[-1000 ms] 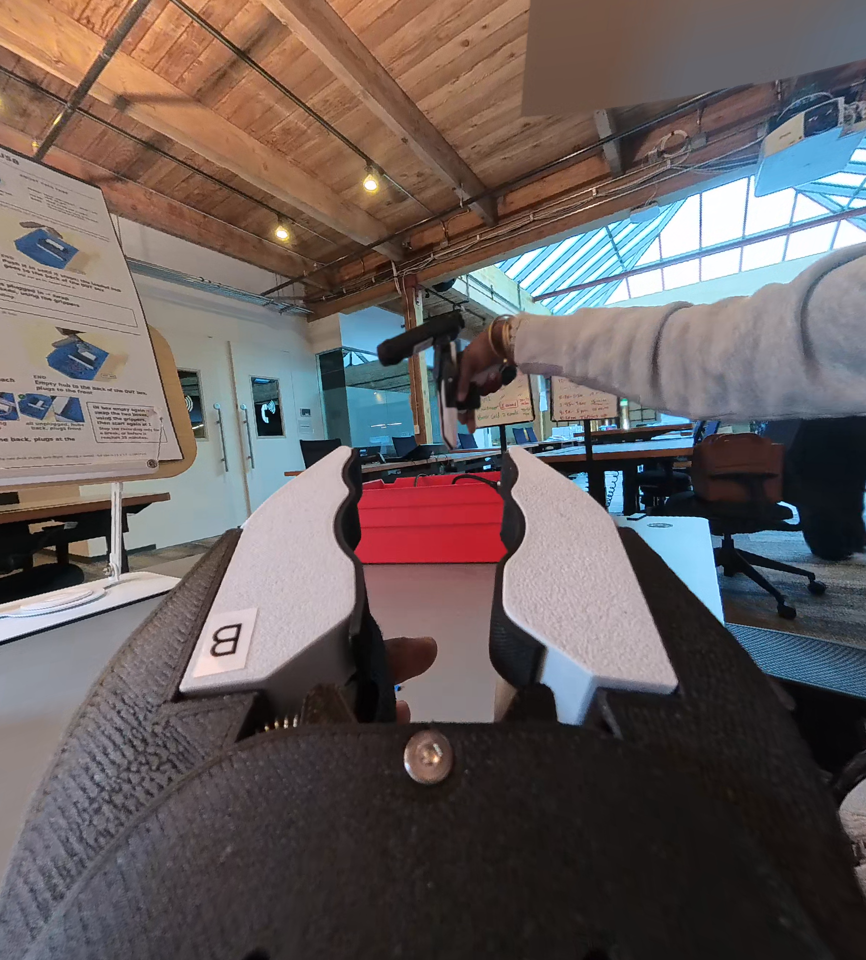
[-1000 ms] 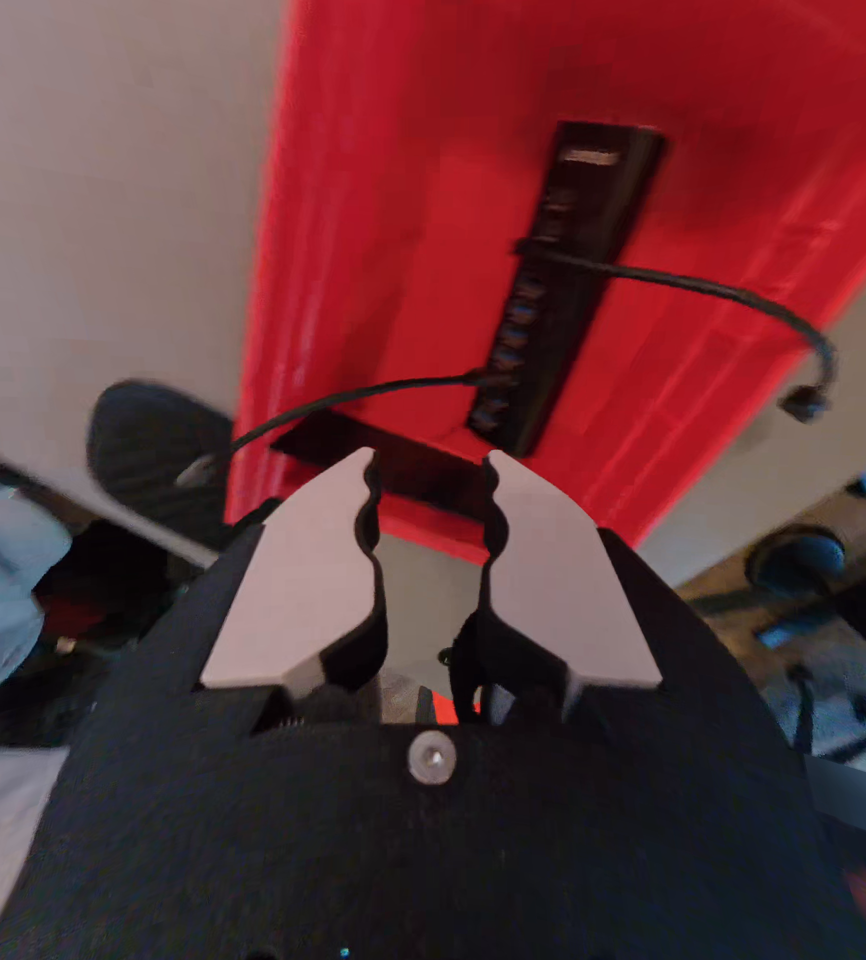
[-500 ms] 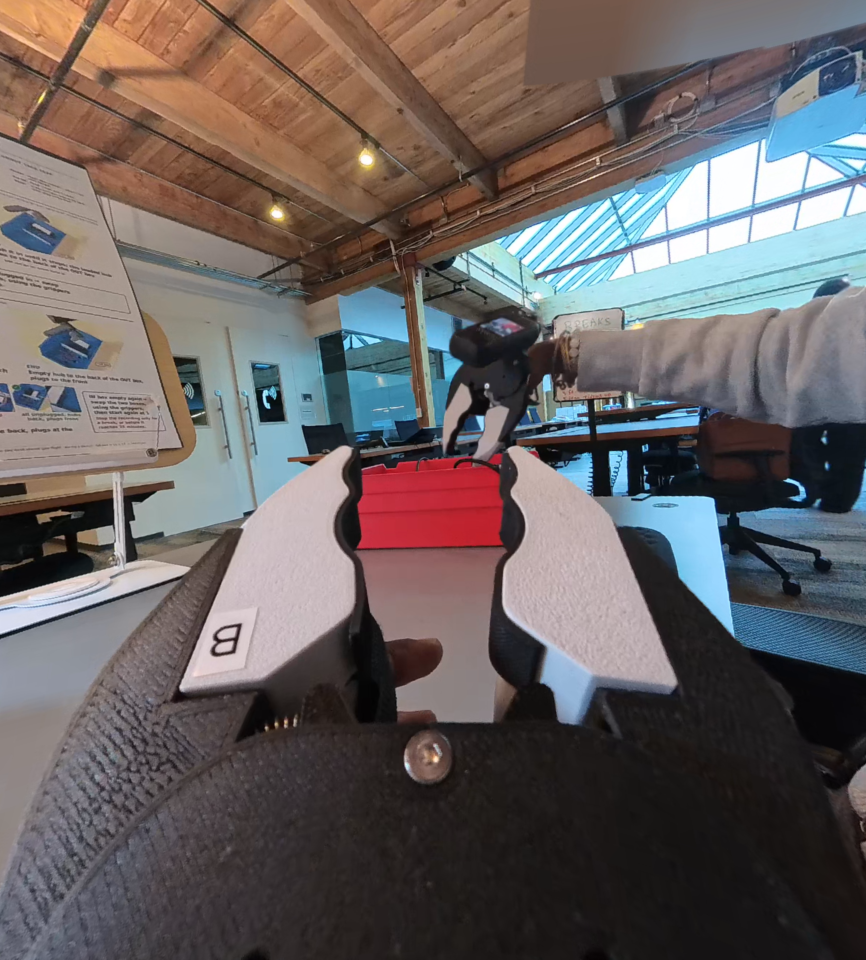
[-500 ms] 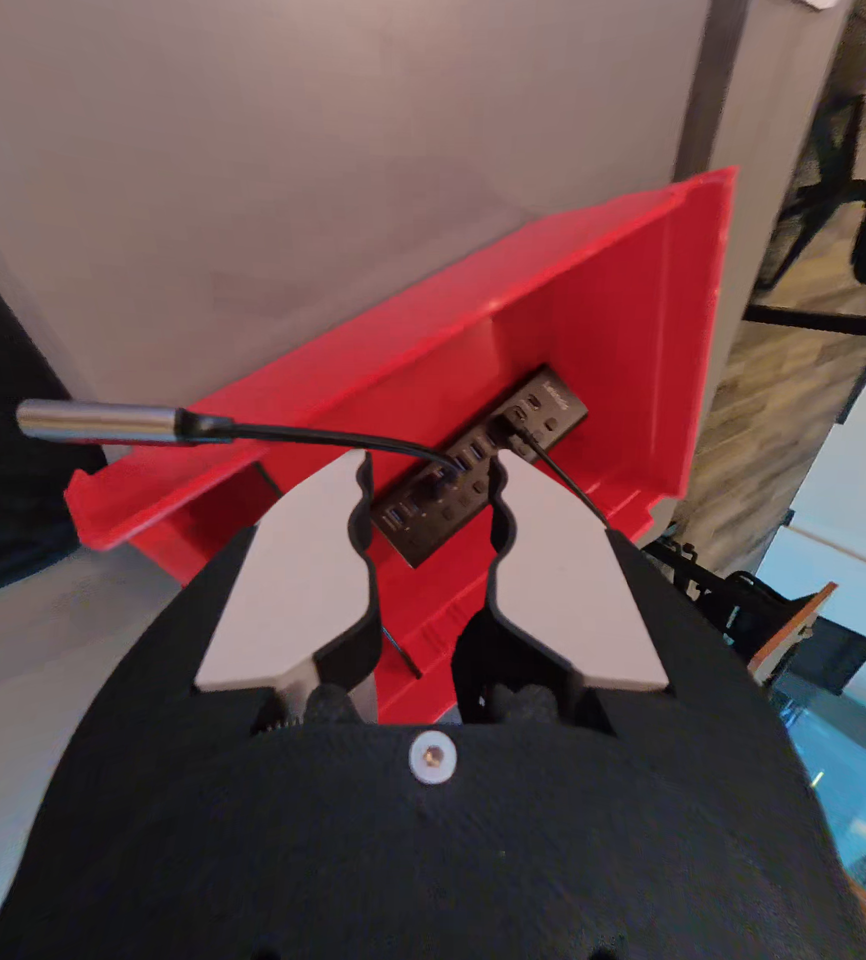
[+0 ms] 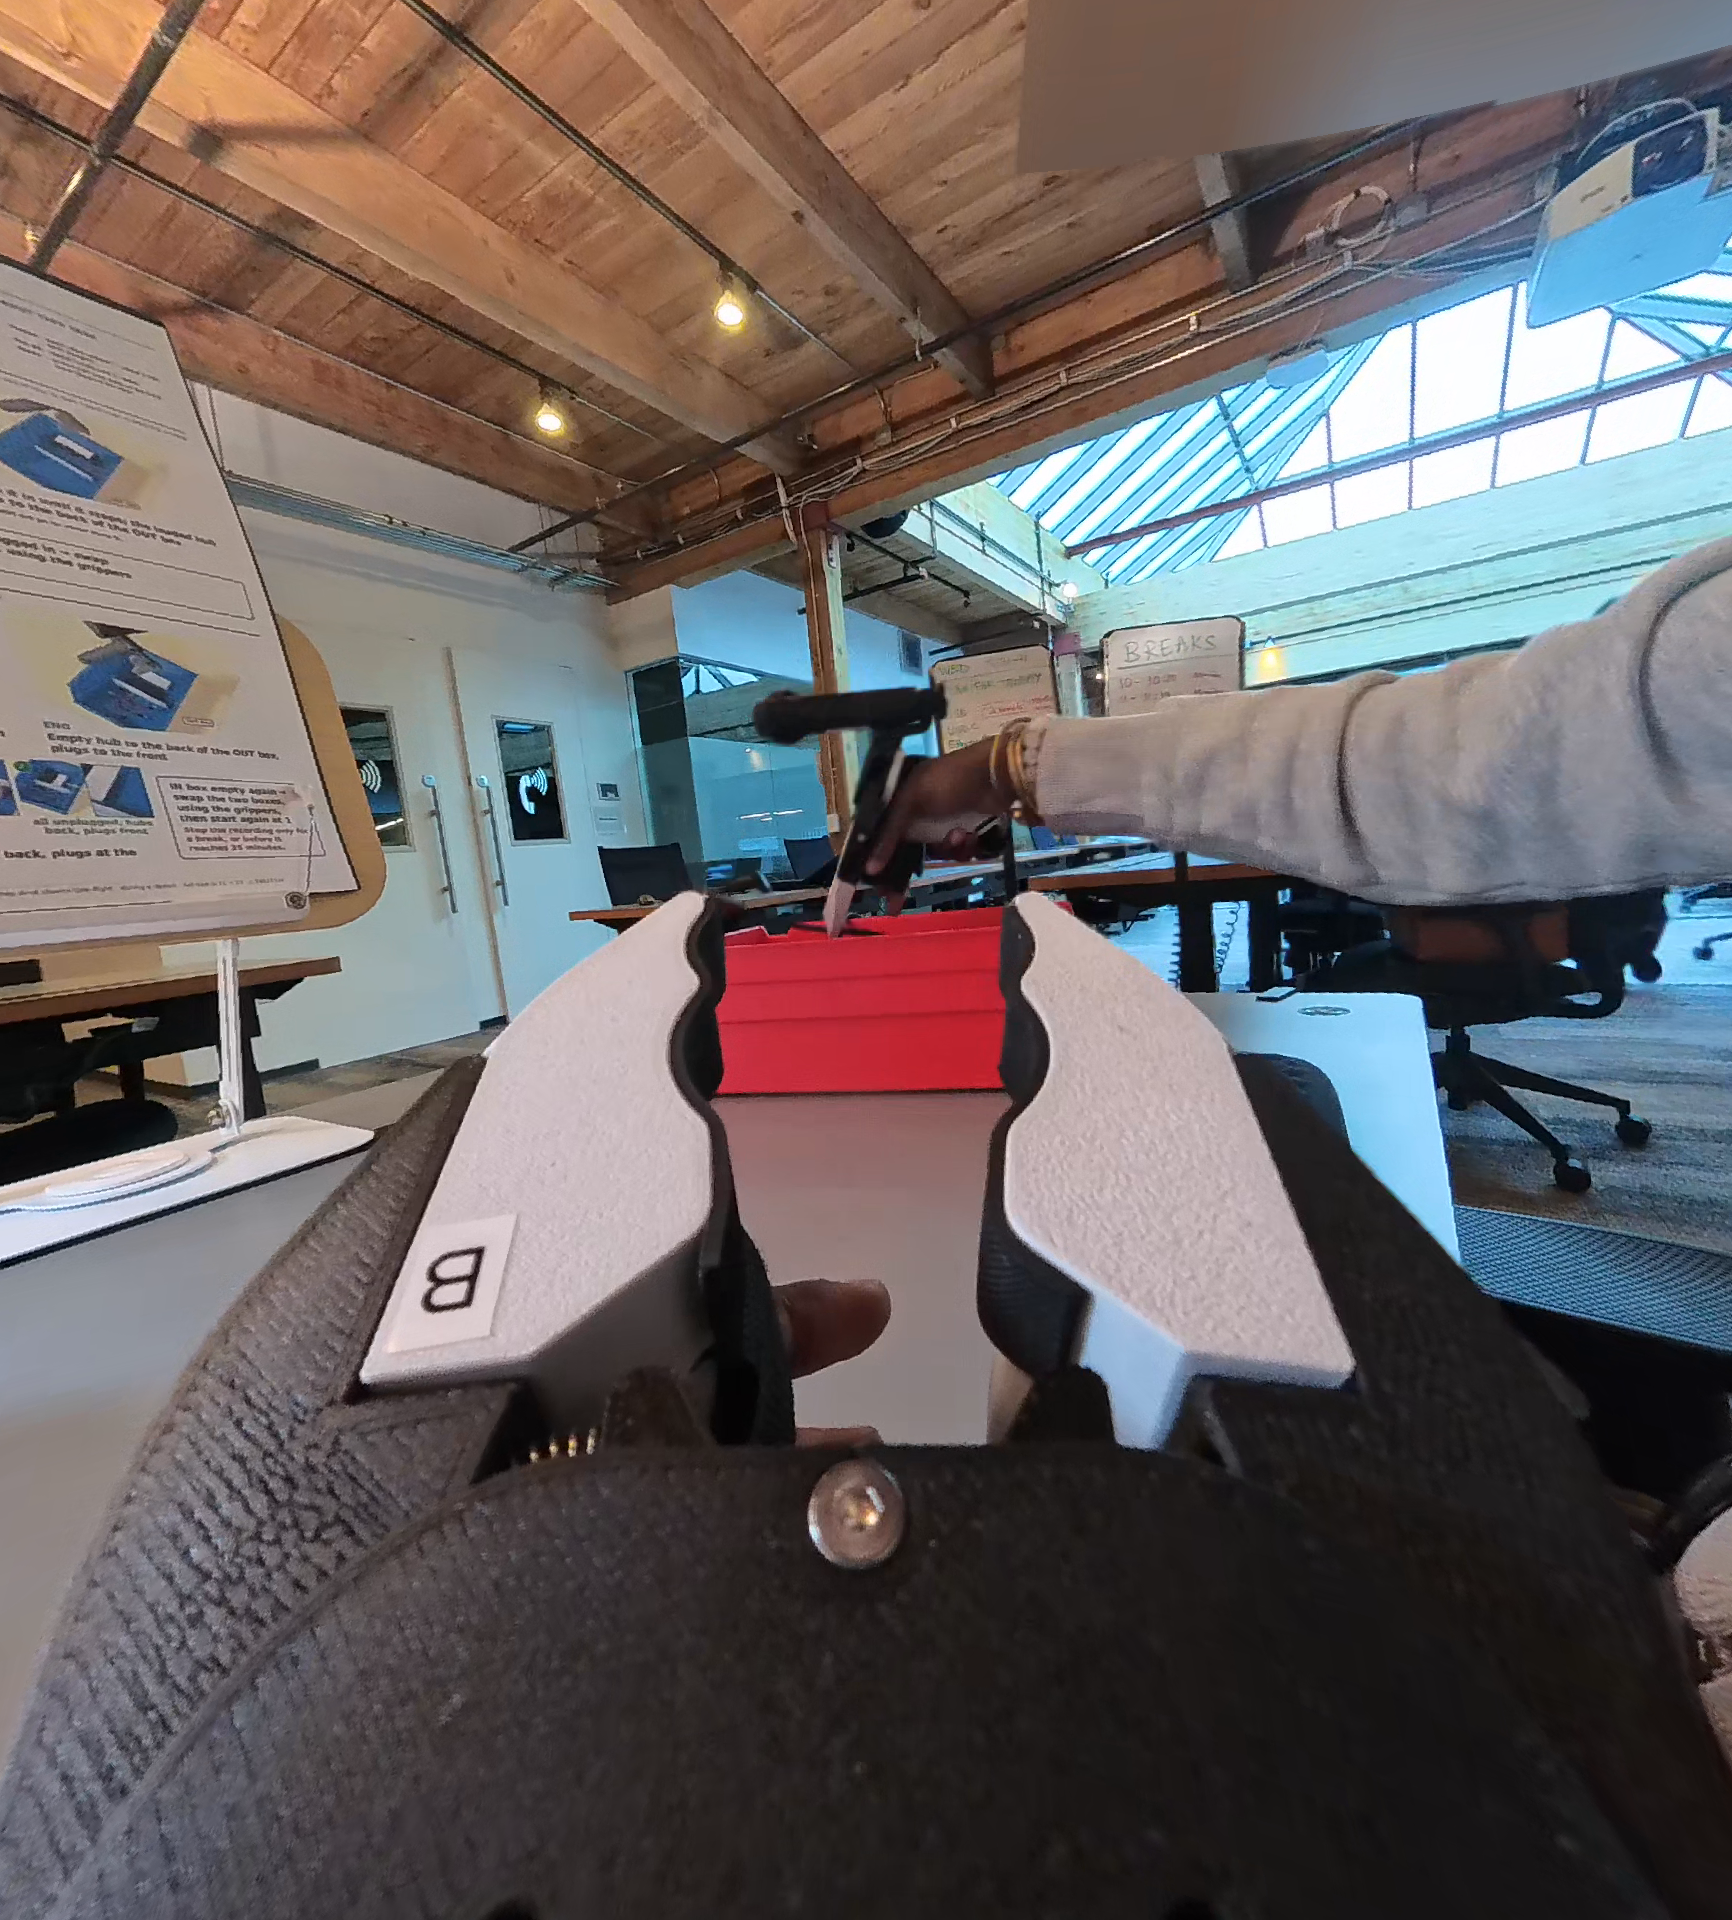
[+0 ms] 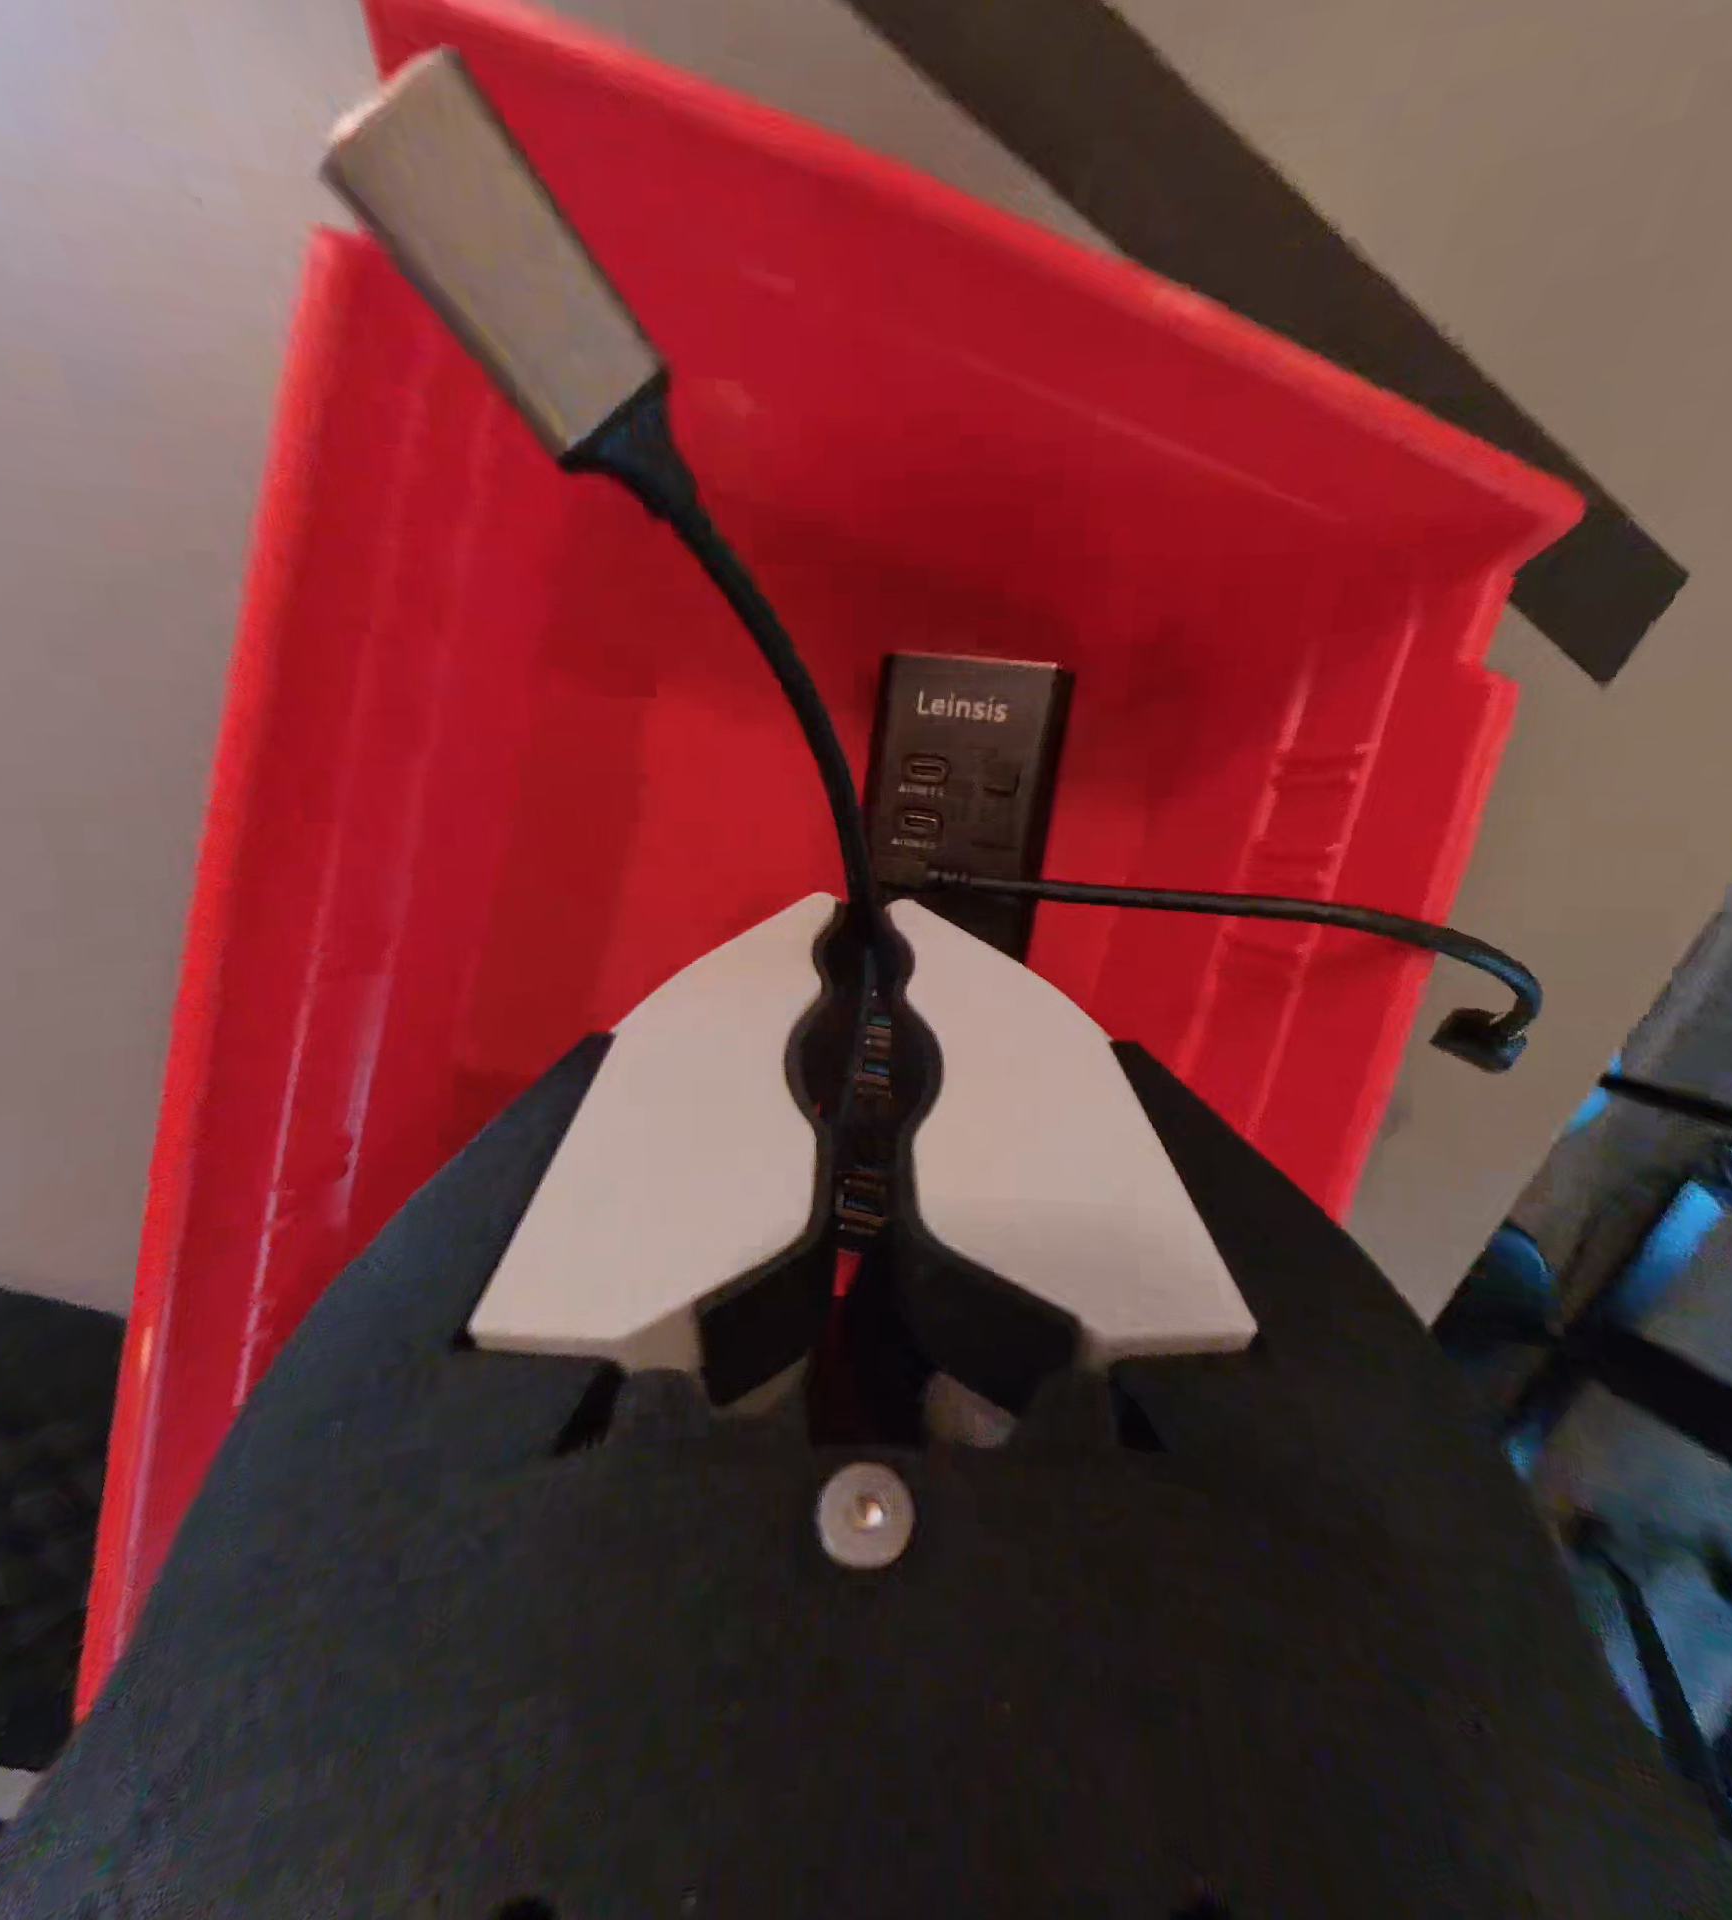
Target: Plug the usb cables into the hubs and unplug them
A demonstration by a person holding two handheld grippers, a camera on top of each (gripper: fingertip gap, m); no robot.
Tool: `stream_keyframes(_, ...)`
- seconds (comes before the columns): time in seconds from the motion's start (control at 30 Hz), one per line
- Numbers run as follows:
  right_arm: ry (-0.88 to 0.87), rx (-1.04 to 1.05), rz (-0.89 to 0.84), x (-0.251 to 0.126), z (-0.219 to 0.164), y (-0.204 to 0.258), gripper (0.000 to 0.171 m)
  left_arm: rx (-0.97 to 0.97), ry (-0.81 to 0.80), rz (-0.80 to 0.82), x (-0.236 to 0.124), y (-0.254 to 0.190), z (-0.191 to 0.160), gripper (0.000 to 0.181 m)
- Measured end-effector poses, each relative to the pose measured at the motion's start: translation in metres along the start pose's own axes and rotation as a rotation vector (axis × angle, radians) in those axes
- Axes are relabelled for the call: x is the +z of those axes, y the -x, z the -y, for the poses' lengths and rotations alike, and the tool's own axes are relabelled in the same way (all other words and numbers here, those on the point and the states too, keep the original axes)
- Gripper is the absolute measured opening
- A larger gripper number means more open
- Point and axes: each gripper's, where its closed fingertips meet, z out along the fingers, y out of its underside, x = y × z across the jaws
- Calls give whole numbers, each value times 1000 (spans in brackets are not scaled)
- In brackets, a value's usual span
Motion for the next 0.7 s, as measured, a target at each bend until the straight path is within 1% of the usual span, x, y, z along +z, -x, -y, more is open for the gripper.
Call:
stream_keyframes(0.07,124,-18,-20,18,-5,6,6,6,3,-1,0,0,0,51)
stream_keyframes(0.13,245,-67,-2,37,-14,17,6,11,6,2,0,0,-1,51)
stream_keyframes(0.2,325,-116,3,53,-22,26,7,13,7,-2,0,-1,-1,51)
stream_keyframes(0.23,348,-134,-19,58,-24,25,8,12,5,-2,0,-1,-1,51)
stream_keyframes(0.27,353,-145,-35,59,-24,25,15,11,3,-3,0,-1,0,51)
stream_keyframes(0.3,326,-142,-43,58,-20,24,23,10,3,-2,0,-1,0,51)
stream_keyframes(0.33,276,-119,-51,53,-14,23,26,10,3,-1,0,-1,0,51)
stream_keyframes(0.4,133,-47,-81,34,3,15,30,8,0,-1,0,0,0,51)
stream_keyframes(0.47,-61,26,-97,0,23,10,35,17,-3,10,0,1,1,51)
stream_keyframes(0.5,-192,64,-93,-23,35,12,38,27,-4,21,-1,2,1,51)
stream_keyframes(0.57,-506,164,-35,-79,55,24,39,35,-10,33,-1,4,3,51)
stream_keyframes(0.63,-820,264,81,-139,62,45,40,22,-11,33,-1,4,3,51)
stream_keyframes(0.67,-964,300,152,-166,60,59,46,16,-11,31,-1,4,2,51)
stream_keyframes(0.7,-1103,321,212,-191,56,74,55,15,-11,31,-1,4,2,51)
